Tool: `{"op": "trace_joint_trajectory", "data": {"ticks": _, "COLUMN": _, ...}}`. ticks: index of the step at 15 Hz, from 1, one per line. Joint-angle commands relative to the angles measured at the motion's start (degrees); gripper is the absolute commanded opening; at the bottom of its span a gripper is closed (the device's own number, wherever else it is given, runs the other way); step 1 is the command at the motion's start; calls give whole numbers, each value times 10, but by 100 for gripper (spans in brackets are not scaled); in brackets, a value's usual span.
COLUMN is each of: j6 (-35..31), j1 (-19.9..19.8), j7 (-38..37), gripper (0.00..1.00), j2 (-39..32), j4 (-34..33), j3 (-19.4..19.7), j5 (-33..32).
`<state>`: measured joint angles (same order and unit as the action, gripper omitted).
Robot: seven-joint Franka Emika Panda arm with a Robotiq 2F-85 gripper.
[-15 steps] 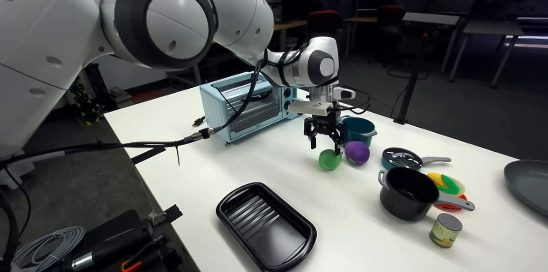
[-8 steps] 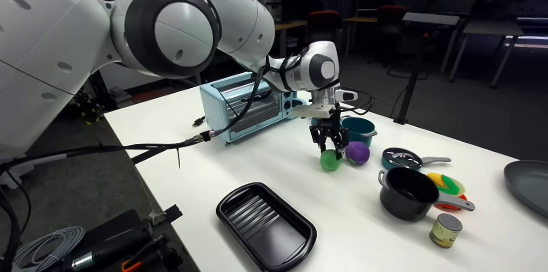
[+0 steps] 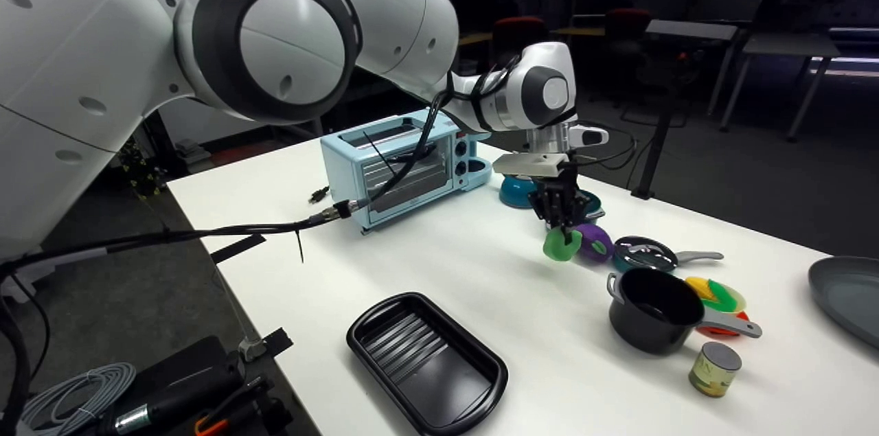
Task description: Put the green object in the pot
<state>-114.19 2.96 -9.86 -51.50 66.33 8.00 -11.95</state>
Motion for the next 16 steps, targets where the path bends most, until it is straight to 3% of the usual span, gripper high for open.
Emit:
{"op": "trace_joint_trajectory", "data": {"ticks": 1, "j6": -13, "j1": -20, "j7": -11, "gripper": 3, "j2": 30, "j4": -17, "j3": -10, "j5": 28}}
{"op": "trace_joint_trajectory", "data": {"ticks": 11, "j6": -29, "j1": -85, "j7": -138, "gripper": 4, "j2": 107, "j4": 20, "j3": 31, "j5": 81}}
{"op": "trace_joint_trajectory", "data": {"ticks": 16, "j6": -81, "j1": -98, "j7": -138, "gripper": 4, "j2": 111, "j4": 56, "j3": 37, "j5": 78}}
